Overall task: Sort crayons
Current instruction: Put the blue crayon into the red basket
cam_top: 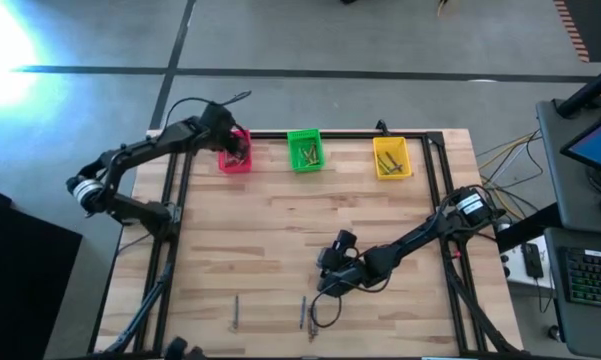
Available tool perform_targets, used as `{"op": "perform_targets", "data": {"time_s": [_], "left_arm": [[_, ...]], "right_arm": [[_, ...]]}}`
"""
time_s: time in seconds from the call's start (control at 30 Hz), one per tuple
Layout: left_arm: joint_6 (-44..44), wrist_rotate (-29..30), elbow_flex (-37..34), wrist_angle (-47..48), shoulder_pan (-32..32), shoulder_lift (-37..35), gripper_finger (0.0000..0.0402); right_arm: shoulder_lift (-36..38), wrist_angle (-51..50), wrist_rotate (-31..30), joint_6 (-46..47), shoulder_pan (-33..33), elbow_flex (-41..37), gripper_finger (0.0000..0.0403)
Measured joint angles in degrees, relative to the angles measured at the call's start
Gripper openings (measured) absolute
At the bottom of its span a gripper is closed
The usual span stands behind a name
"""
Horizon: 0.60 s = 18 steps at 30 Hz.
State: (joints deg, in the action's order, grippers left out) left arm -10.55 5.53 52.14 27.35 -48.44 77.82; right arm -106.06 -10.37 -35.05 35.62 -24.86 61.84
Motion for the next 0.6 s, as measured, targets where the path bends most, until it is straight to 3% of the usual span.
{"op": "perform_targets", "data": {"time_s": [0.17, 0.3, 0.47, 0.6], "left_arm": [[-0.62, -1.66, 2.46, 9.61, 7.67, -2.36, 0.0156], [-9.2, -1.51, -2.15, 12.62, 20.45, -8.0, 0.0153], [-31.73, 2.07, -11.68, 11.39, 44.19, -13.69, 0.015], [-53.13, 8.15, -15.48, 11.21, 64.31, -14.95, 0.015]], "right_arm": [[0.02, -0.24, -0.06, 0.62, -0.64, -0.67, 0.0214], [0.02, -0.21, -0.88, 2.13, -0.94, -2.41, 0.0214], [0.08, 0.23, -1.39, 5.49, -1.03, -5.07, 0.0214], [0.17, 0.51, -1.54, 6.57, -1.05, -5.77, 0.0215]]}}
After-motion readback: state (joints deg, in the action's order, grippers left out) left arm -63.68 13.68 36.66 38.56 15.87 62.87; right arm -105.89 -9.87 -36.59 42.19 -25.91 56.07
